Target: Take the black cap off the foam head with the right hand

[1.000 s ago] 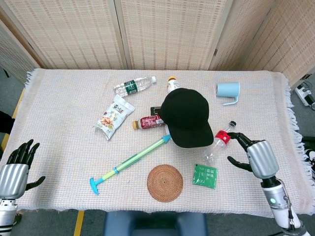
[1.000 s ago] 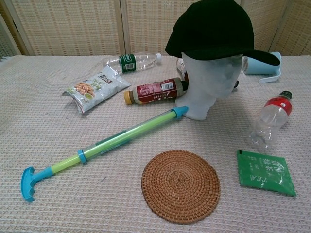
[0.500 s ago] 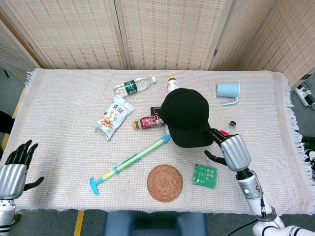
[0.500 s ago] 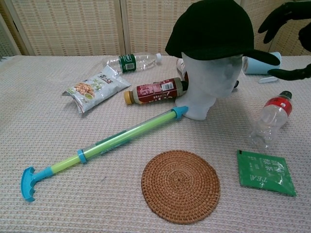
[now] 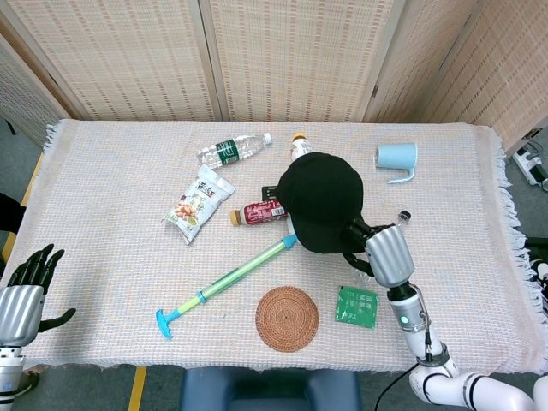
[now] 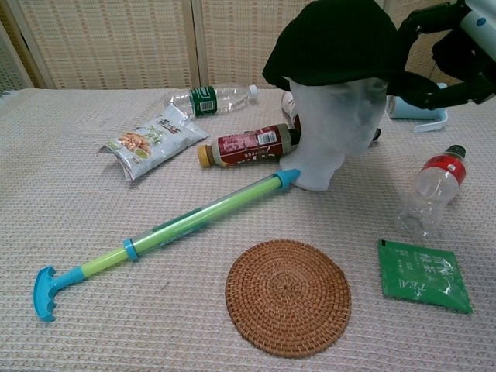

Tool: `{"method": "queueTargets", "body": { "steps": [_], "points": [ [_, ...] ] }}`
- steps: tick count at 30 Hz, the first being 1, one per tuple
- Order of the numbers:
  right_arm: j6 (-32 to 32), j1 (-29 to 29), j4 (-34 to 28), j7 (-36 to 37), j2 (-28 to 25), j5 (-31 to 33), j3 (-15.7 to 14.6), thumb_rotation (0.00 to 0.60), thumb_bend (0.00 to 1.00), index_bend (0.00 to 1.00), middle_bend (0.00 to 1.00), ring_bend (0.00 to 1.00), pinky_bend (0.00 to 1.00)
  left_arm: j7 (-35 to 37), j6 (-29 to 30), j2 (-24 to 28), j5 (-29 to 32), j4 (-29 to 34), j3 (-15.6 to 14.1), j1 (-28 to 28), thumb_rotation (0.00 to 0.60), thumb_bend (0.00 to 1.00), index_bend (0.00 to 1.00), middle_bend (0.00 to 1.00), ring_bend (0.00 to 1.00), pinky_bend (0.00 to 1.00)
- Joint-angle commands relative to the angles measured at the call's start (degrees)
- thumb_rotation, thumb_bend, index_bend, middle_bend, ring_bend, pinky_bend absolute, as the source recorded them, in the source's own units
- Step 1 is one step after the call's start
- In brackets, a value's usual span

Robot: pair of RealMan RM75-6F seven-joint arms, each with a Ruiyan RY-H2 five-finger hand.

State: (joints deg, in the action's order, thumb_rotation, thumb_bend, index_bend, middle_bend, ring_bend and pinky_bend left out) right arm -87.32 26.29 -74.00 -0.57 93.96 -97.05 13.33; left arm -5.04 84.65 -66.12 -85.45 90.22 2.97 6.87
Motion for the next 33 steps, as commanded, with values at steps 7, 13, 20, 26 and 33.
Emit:
{"method": "queueTargets", "body": {
  "steps": [7, 13, 20, 26, 33],
  "points": [
    [-3.5, 1.2, 2.4, 2.7, 2.7, 2.5, 3.4, 0.6, 0.57, 0.85, 0.71, 0.95, 1.0, 0.2, -0.7, 0.2, 0.0, 0.5, 0.0, 0.4, 0.6, 0.13, 0.08, 0.06, 0.09, 0.2],
    [-3.8, 3.0, 2.9, 2.3, 2.8, 5.0, 6.6, 0.6, 0.6, 0.88, 0.73, 0.96, 1.0, 0.2, -1.2, 0.3, 0.3, 0.8, 0.0, 0.6, 0.6, 0.13, 0.07, 0.06, 0.08, 0.2],
    [-2.0, 7.1, 4.7, 1.1, 2.8, 8.5, 11.5, 0.6, 0.62, 0.89, 0.74, 0.96, 1.0, -0.1, -1.7, 0.2, 0.0, 1.2, 0.1, 1.1, 0.6, 0.13, 0.06, 0.06, 0.07, 0.2],
    [2.3, 11.7, 9.2, 0.4, 2.5, 11.8, 14.5, 0.6, 0.62, 0.89, 0.74, 0.96, 1.0, -0.5, -2.5, 0.2, 0.3, 1.6, 0.0, 1.5, 0.6, 0.13, 0.06, 0.06, 0.07, 0.19],
    [6.6, 16.1, 17.5, 2.1, 1.9, 14.4, 15.8, 0.6, 0.62, 0.89, 0.74, 0.96, 1.0, -1.0, -3.2, 0.3, 0.6, 2.0, 0.0, 1.9, 0.6, 0.13, 0.06, 0.06, 0.07, 0.19]
  ]
}}
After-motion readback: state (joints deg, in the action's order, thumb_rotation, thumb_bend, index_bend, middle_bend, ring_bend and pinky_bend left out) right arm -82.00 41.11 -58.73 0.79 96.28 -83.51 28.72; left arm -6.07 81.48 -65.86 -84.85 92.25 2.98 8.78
